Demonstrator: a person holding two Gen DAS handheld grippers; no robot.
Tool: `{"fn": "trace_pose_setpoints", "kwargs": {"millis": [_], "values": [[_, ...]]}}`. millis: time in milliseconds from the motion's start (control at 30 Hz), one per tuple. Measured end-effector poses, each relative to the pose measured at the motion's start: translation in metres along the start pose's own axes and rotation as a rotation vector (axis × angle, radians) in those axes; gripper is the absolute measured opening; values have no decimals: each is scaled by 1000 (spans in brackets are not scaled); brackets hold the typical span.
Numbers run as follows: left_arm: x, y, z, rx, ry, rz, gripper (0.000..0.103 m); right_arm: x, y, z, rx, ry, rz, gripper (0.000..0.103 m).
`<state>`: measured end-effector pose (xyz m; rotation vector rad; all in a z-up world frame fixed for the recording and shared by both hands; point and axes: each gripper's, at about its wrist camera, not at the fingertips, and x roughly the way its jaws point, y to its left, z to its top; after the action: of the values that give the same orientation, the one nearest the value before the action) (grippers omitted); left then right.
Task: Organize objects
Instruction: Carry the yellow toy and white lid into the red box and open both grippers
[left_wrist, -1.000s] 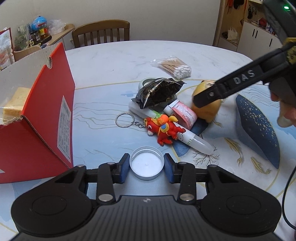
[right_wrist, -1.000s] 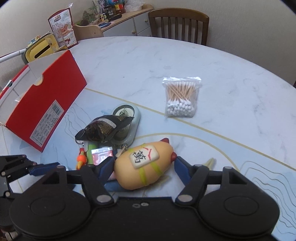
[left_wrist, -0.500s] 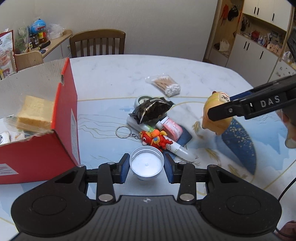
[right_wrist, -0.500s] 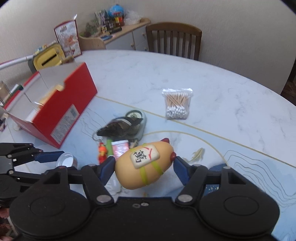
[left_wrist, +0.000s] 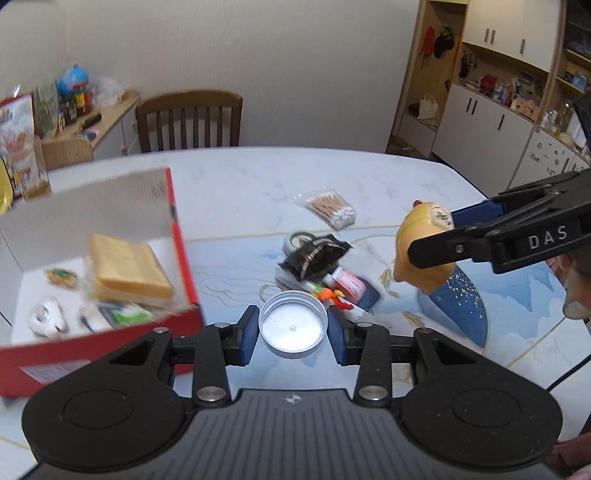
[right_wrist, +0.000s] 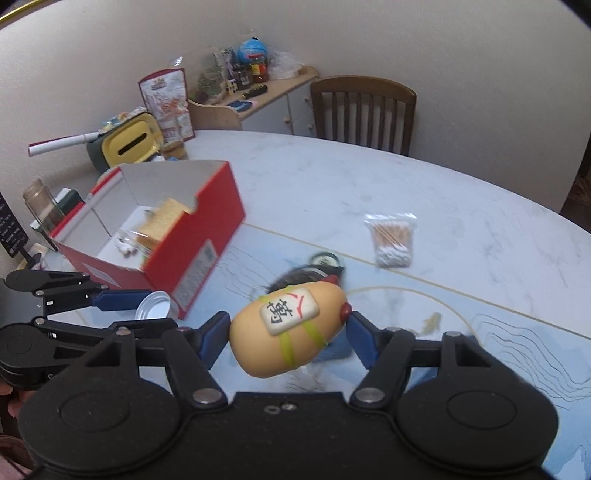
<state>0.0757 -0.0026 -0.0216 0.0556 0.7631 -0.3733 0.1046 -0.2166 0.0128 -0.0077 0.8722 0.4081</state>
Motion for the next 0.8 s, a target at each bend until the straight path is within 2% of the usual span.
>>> {"fn": "trace_pose_setpoints", "kwargs": {"millis": [167, 400, 800], "values": [[-18, 26, 5, 15, -20, -3, 38, 5, 31, 14, -33, -3, 11, 68], [-35, 82, 11, -7, -42, 36, 38, 22, 76, 33, -88, 0, 23, 68], [-34, 175, 19, -27, -14, 102, 38, 65, 151, 66, -163, 23, 46, 68]]}}
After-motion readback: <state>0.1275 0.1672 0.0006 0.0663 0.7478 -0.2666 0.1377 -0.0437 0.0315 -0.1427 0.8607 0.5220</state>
